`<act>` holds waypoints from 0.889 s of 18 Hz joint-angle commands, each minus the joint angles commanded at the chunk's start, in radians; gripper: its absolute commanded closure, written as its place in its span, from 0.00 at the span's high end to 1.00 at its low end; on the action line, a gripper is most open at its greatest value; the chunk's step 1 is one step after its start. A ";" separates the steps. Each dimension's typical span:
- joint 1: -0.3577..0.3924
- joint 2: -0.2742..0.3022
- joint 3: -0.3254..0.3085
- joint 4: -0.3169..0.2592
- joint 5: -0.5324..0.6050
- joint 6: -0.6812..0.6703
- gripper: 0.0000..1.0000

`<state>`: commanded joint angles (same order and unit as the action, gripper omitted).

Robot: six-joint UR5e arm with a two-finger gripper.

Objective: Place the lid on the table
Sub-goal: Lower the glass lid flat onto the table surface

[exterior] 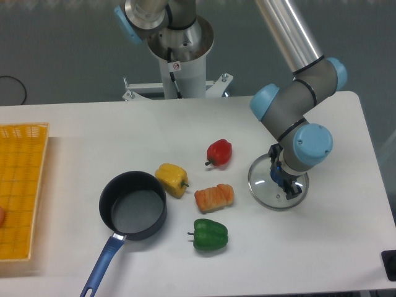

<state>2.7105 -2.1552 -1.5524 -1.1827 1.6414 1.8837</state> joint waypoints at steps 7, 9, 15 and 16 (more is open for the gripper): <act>0.002 0.000 0.000 0.000 0.000 0.002 0.81; 0.000 0.000 0.000 0.000 0.000 0.002 0.86; -0.003 0.008 0.002 0.000 0.000 0.002 0.99; -0.005 0.012 0.002 0.000 0.000 0.002 0.99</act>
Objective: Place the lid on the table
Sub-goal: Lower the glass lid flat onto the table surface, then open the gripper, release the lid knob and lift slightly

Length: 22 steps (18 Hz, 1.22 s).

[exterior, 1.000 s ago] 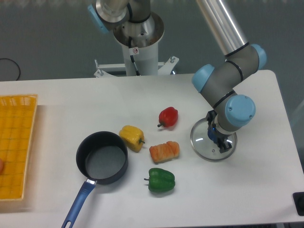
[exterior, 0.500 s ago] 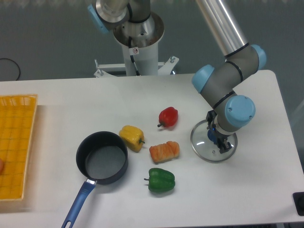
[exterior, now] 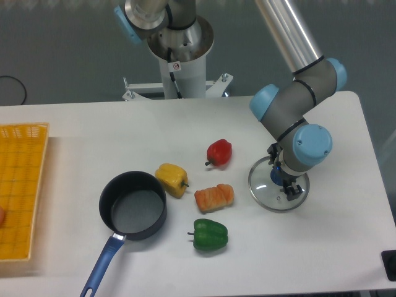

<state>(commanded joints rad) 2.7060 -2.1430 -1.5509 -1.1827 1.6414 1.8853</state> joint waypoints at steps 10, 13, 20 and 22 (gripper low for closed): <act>-0.003 0.077 0.009 0.043 -0.006 0.005 1.00; -0.011 0.097 0.009 0.048 -0.011 0.002 1.00; -0.041 0.135 0.011 0.092 -0.086 -0.025 1.00; -0.051 0.135 0.012 0.089 -0.081 -0.023 1.00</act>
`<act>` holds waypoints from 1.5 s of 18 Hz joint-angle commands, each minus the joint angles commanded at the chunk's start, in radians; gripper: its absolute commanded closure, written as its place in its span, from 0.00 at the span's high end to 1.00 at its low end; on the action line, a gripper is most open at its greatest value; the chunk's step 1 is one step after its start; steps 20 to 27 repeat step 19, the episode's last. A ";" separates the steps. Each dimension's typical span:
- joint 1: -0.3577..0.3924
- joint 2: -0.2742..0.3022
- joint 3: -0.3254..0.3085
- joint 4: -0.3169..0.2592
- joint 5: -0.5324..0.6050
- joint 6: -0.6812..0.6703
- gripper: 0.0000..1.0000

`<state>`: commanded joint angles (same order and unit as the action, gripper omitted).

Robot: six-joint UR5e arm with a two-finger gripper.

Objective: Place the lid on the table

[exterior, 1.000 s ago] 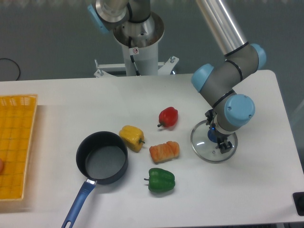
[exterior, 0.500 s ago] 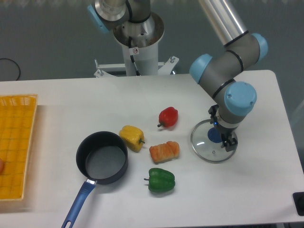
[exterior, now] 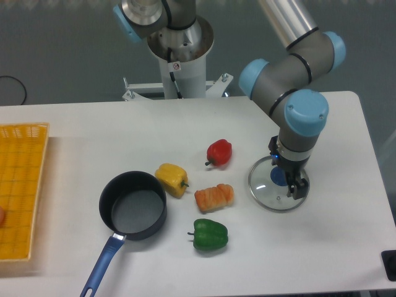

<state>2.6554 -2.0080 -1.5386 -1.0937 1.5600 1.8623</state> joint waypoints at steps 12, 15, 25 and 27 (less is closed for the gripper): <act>-0.002 0.000 0.014 -0.037 0.021 0.020 1.00; -0.003 -0.005 0.031 -0.063 0.047 0.021 1.00; -0.003 -0.003 0.031 -0.061 0.043 0.021 1.00; -0.003 -0.003 0.031 -0.061 0.043 0.021 1.00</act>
